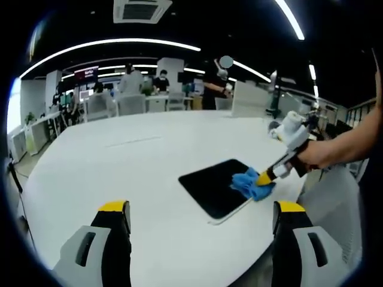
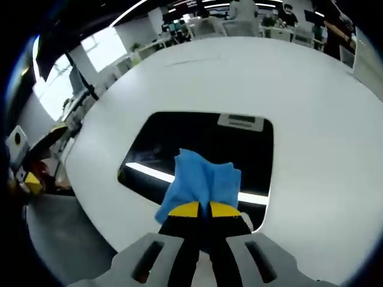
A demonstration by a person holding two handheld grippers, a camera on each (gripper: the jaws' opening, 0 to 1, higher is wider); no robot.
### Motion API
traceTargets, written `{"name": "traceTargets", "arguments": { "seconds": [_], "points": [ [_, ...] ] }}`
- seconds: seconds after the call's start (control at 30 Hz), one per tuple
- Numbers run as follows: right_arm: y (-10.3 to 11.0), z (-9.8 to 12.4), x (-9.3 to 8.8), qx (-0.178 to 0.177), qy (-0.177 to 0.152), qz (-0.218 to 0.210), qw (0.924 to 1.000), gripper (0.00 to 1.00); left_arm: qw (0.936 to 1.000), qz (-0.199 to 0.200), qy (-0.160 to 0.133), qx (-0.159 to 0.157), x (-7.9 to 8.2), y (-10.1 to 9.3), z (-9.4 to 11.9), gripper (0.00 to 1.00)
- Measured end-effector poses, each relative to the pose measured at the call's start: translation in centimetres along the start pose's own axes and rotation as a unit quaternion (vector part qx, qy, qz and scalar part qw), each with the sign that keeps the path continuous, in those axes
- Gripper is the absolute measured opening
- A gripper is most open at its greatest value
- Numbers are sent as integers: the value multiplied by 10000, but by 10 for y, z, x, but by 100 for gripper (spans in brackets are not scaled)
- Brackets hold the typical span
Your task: Wipe the mirror surface with the cleaning cloth until all visible marks leave the cleaned area.
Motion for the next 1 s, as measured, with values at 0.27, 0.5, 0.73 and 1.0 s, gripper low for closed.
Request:
{"name": "traceTargets", "arguments": {
  "seconds": [0.27, 0.5, 0.73, 1.0],
  "points": [
    [3, 3, -5, 92, 18, -51, 9999, 0, 10000, 10, -1, 3, 0, 0, 0, 99],
    [7, 6, -9, 205, 106, -85, 9997, 0, 10000, 23, -1, 4, 0, 0, 0, 99],
    [6, 5, -8, 228, 139, -147, 9995, 0, 10000, 28, -6, 5, 0, 1, 0, 99],
    [-7, 10, -12, 131, 172, -251, 9995, 0, 10000, 41, -23, 29, 1, 2, 1, 99]
  ]
}}
Point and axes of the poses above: the point that each gripper's makers call its tool centre point, and the gripper's own axes: z roughly backward along the fingers, y roughly to its left, x roughly out of its top, the point moved 4 cm from there along z, roughly backward along the fingers, and after that the axes turned 10 degrees about z, right-handed, at the moved point
